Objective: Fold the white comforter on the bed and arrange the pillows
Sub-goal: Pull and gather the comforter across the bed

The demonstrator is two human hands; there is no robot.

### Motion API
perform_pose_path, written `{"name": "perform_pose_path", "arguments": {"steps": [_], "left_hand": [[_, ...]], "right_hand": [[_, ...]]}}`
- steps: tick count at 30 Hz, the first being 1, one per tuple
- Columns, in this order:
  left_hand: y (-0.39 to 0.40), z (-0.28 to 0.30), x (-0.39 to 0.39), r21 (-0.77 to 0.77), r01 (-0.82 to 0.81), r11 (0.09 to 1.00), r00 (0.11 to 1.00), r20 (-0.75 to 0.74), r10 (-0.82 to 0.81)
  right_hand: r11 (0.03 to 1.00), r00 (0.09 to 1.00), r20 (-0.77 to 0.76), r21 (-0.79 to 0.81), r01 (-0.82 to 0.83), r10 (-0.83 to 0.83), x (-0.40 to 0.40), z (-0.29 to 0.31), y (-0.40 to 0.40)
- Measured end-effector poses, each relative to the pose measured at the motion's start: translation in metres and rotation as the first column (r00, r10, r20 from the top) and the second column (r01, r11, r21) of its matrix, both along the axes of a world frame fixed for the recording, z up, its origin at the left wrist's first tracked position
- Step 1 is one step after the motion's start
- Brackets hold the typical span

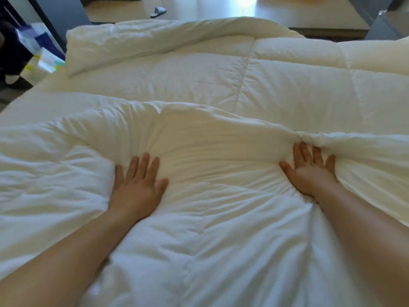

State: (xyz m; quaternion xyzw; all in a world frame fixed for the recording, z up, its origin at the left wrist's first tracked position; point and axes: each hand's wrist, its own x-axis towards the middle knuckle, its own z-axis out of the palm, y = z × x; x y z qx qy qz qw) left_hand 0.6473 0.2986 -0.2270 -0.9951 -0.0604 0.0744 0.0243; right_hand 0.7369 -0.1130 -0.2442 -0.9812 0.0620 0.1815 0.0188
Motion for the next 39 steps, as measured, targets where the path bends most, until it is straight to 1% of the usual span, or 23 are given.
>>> {"name": "perform_pose_path", "arguments": {"steps": [2, 5, 7, 10, 14, 15, 17, 19, 21, 23, 25, 27, 28, 29, 30, 31, 32, 33, 34, 35, 36, 37, 39], "left_hand": [[0.000, -0.015, 0.006, -0.013, -0.023, 1.000, 0.999, -0.029, 0.023], [-0.003, -0.026, 0.020, -0.008, -0.021, 1.000, 0.999, -0.033, 0.021], [-0.003, -0.028, 0.021, -0.005, -0.023, 1.000, 0.998, -0.051, 0.023], [-0.004, -0.032, 0.021, 0.006, -0.014, 1.000, 0.999, -0.040, 0.014], [-0.003, -0.036, 0.026, -0.016, -0.002, 1.000, 0.998, -0.056, 0.001], [-0.003, -0.037, 0.027, -0.021, 0.003, 1.000, 0.998, -0.060, -0.004], [0.000, -0.038, 0.029, -0.031, 0.011, 0.999, 0.998, -0.069, -0.013], [0.005, -0.036, 0.032, -0.062, 0.022, 0.998, 0.993, -0.117, -0.029], [0.011, -0.033, 0.036, -0.122, 0.026, 0.992, 0.983, -0.175, -0.048], [0.017, -0.028, 0.042, -0.208, 0.048, 0.977, 0.970, -0.224, -0.095], [0.025, -0.017, 0.049, -0.314, 0.069, 0.947, 0.953, -0.261, -0.156], [0.041, 0.008, 0.055, -0.477, 0.079, 0.876, 0.918, -0.307, -0.250], [0.057, 0.023, 0.059, -0.600, 0.026, 0.799, 0.901, -0.333, -0.280], [0.075, 0.039, 0.062, -0.735, -0.071, 0.674, 0.901, -0.338, -0.273], [0.097, 0.055, 0.066, -0.835, -0.176, 0.521, 0.916, -0.333, -0.225], [0.122, 0.073, 0.071, -0.896, -0.213, 0.389, 0.945, -0.290, -0.150], [0.149, 0.091, 0.078, -0.924, -0.164, 0.344, 0.980, -0.193, -0.051], [0.177, 0.104, 0.089, -0.910, -0.046, 0.413, 0.999, -0.040, 0.022], [0.203, 0.116, 0.102, -0.828, 0.085, 0.555, 0.988, 0.140, 0.058], [0.227, 0.123, 0.118, -0.711, 0.156, 0.686, 0.962, 0.267, 0.057], [0.251, 0.127, 0.135, -0.599, 0.163, 0.784, 0.949, 0.312, 0.041], [0.273, 0.123, 0.151, -0.533, 0.114, 0.839, 0.957, 0.286, 0.051], [0.309, 0.108, 0.168, -0.398, -0.041, 0.916, 0.991, 0.099, 0.087]], "right_hand": [[0.998, 0.999, -0.036, 0.058, 0.010, -0.008, 0.002, 0.011, 0.000], [0.977, 0.996, -0.082, 0.209, 0.054, -0.037, 0.003, 0.036, 0.005], [0.966, 0.994, -0.010, 0.234, 0.111, -0.112, -0.004, 0.055, 0.022], [0.971, 0.979, 0.102, 0.179, 0.157, -0.177, -0.028, 0.075, 0.069], [0.954, 0.969, 0.237, 0.299, -0.005, -0.069, -0.074, 0.084, 0.158], [0.945, 0.972, 0.232, 0.323, -0.042, -0.036, -0.082, 0.086, 0.182], [0.919, 0.987, 0.160, 0.387, -0.078, 0.016, -0.093, 0.085, 0.227], [0.872, 0.999, 0.048, 0.489, -0.023, 0.000, -0.101, 0.081, 0.264], [0.835, 0.998, 0.000, 0.548, 0.051, -0.061, -0.104, 0.073, 0.291], [0.837, 0.994, -0.012, 0.538, 0.097, -0.108, -0.106, 0.058, 0.308], [0.885, 0.995, 0.012, 0.458, 0.082, -0.099, -0.108, 0.033, 0.320], [0.947, 0.994, 0.085, 0.320, 0.033, -0.064, -0.117, 0.006, 0.330], [0.961, 0.992, 0.115, 0.276, 0.027, -0.060, -0.120, -0.002, 0.335], [0.969, 0.989, 0.134, 0.245, 0.028, -0.062, -0.123, -0.008, 0.340], [0.977, 0.985, 0.161, 0.209, 0.033, -0.067, -0.125, -0.013, 0.343], [0.984, 0.980, 0.184, 0.174, 0.040, -0.073, -0.125, -0.016, 0.345], [0.988, 0.977, 0.199, 0.146, 0.046, -0.075, -0.125, -0.019, 0.347], [0.991, 0.975, 0.209, 0.123, 0.053, -0.078, -0.124, -0.019, 0.348], [0.992, 0.975, 0.207, 0.109, 0.059, -0.081, -0.123, -0.020, 0.348], [0.993, 0.976, 0.203, 0.098, 0.065, -0.084, -0.122, -0.020, 0.349], [0.994, 0.976, 0.200, 0.085, 0.073, -0.089, -0.121, -0.021, 0.350], [0.994, 0.976, 0.197, 0.073, 0.081, -0.094, -0.121, -0.023, 0.350], [0.995, 0.975, 0.201, 0.057, 0.087, -0.097, -0.120, -0.027, 0.350]]}}
